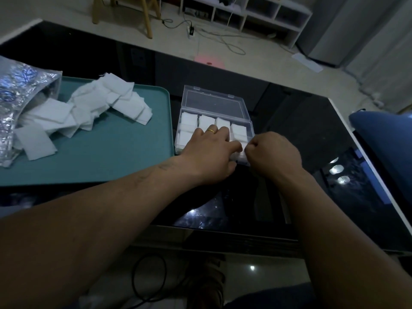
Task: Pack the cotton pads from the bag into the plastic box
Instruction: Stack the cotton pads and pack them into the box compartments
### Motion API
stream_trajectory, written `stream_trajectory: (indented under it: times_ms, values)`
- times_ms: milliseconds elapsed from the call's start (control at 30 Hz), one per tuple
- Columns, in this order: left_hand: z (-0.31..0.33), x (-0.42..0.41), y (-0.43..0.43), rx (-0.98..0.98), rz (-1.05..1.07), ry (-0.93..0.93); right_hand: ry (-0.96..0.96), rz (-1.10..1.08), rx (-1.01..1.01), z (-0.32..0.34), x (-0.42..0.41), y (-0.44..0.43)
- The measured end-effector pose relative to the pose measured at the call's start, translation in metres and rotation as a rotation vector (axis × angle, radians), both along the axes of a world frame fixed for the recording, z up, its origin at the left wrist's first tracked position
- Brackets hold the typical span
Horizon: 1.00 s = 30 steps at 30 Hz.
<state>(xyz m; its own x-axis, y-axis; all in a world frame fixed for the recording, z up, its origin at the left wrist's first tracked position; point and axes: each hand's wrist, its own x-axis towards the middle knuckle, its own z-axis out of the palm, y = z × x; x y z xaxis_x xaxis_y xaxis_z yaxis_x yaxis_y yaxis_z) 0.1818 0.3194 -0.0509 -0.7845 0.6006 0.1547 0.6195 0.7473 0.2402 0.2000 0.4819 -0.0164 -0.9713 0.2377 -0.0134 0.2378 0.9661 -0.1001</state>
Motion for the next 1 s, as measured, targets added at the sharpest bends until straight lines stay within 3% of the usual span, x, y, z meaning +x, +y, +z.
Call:
stream_trajectory:
  times_ms: [267, 433, 567, 700, 1000]
  values:
    - [0.0, 0.002, -0.005, -0.02, -0.021, 0.006, -0.027, -0.007, 0.01, 0.001, -0.002, -0.008]
    - [0.017, 0.003, -0.032, 0.047, 0.019, 0.074, 0.178, 0.097, -0.094, 0.017, -0.007, -0.031]
    - [0.03, 0.008, -0.089, 0.019, 0.112, 0.128, 0.158, 0.249, -0.276, 0.025, -0.015, -0.086]
    - [0.024, 0.012, -0.153, -0.017, 0.234, 0.108, 0.117, 0.399, -0.29, 0.021, -0.031, -0.144]
    - [0.019, -0.036, -0.239, 0.069, 0.53, 0.05, 0.075, 0.396, -0.316, -0.008, -0.093, -0.228]
